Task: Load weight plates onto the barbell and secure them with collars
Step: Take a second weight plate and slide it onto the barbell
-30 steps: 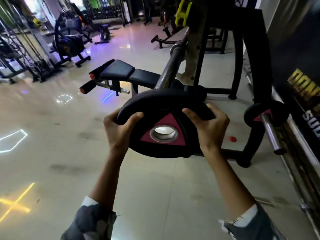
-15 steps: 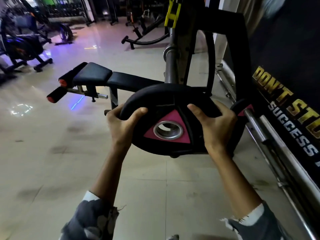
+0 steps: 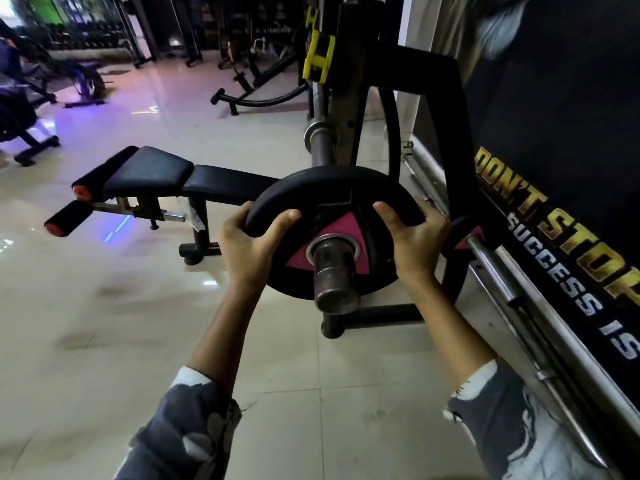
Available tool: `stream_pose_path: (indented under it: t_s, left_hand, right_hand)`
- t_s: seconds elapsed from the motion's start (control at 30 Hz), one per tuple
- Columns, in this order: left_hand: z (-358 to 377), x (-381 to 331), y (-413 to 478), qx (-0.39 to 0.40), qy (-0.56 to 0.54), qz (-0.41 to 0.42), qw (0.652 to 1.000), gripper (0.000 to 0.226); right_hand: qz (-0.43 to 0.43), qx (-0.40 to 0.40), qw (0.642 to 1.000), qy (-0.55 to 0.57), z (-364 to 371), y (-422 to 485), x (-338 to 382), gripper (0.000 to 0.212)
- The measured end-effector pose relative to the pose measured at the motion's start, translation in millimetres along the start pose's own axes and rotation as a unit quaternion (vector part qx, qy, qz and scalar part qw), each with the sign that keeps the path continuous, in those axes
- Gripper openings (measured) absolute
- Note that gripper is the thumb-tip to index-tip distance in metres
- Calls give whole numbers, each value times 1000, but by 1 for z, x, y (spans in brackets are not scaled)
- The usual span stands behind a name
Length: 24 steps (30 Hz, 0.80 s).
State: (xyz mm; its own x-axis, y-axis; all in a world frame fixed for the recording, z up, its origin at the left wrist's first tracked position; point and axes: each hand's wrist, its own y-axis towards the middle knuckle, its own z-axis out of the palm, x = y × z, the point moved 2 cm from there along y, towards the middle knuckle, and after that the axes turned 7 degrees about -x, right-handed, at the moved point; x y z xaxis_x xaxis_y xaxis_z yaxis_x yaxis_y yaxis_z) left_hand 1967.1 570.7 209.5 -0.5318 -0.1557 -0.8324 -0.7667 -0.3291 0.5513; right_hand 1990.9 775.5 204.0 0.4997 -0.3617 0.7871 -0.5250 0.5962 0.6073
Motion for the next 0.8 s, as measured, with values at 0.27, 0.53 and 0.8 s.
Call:
stream_pose_path:
  t_s: [0.27,0.53,0.8]
  left_hand:
    - [42,48,62,-6,-7,16,1000,39]
    - [92,93,137,-17,11,11,1000,29]
    - [129,131,190,-30,15,2,999,36]
  right_hand:
    - [-11,6,1000,-22,51,56,-44,70]
    - [13,18,999,-43,114,125,-104,62]
    - [7,8,999,-51,160,174,-140,75]
